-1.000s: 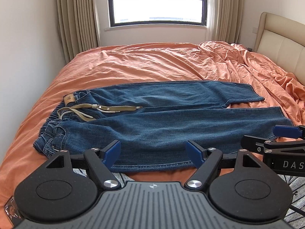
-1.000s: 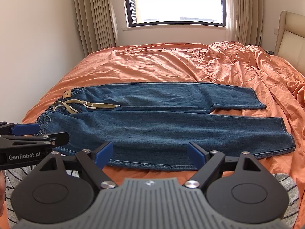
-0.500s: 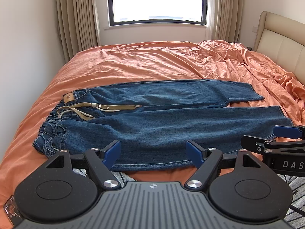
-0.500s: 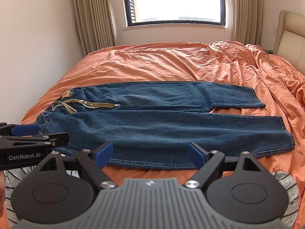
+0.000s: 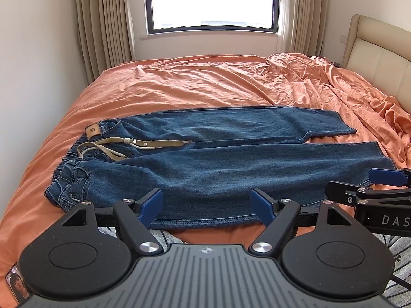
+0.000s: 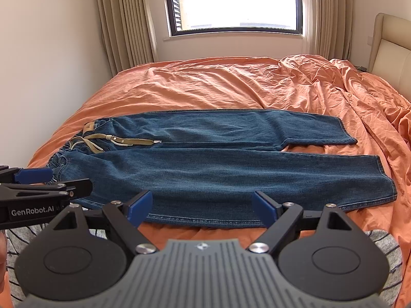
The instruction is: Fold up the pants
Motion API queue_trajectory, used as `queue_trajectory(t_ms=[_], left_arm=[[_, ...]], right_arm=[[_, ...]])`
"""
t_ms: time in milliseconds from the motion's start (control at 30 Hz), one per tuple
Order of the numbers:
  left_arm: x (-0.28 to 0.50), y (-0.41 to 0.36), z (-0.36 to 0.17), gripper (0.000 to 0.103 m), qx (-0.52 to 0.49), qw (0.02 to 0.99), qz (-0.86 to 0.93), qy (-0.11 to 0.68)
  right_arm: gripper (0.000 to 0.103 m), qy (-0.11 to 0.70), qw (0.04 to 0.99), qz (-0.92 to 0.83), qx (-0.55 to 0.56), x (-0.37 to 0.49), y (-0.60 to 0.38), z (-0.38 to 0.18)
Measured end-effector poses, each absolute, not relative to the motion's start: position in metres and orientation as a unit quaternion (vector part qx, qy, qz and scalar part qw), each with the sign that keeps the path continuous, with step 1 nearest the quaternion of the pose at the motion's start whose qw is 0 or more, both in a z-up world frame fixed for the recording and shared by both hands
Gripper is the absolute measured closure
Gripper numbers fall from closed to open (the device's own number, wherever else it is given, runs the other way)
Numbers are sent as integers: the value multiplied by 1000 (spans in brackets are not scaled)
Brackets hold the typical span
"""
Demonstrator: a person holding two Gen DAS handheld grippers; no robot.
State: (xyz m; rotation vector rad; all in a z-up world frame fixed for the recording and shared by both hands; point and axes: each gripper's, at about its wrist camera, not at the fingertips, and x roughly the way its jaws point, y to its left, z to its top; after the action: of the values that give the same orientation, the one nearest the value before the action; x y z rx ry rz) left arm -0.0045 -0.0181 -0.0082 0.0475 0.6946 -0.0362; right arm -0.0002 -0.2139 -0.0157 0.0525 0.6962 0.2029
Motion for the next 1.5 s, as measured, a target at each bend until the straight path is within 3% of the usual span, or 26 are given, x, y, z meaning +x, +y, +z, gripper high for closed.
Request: queue_trajectory(t_ms=[1000,1300,1500], left_arm=[[-8,-22,-6,12,26,939,-22,341],[13,6,6,17,131,936,-35,324],[39,57,10,27,194,923,-52,328]], right_arm=[[22,345,933,96,20,-1,-210,-16],[22,332,937,111,2,23,-227,-24],[22,328,935,126,-44,51,-262,-39]])
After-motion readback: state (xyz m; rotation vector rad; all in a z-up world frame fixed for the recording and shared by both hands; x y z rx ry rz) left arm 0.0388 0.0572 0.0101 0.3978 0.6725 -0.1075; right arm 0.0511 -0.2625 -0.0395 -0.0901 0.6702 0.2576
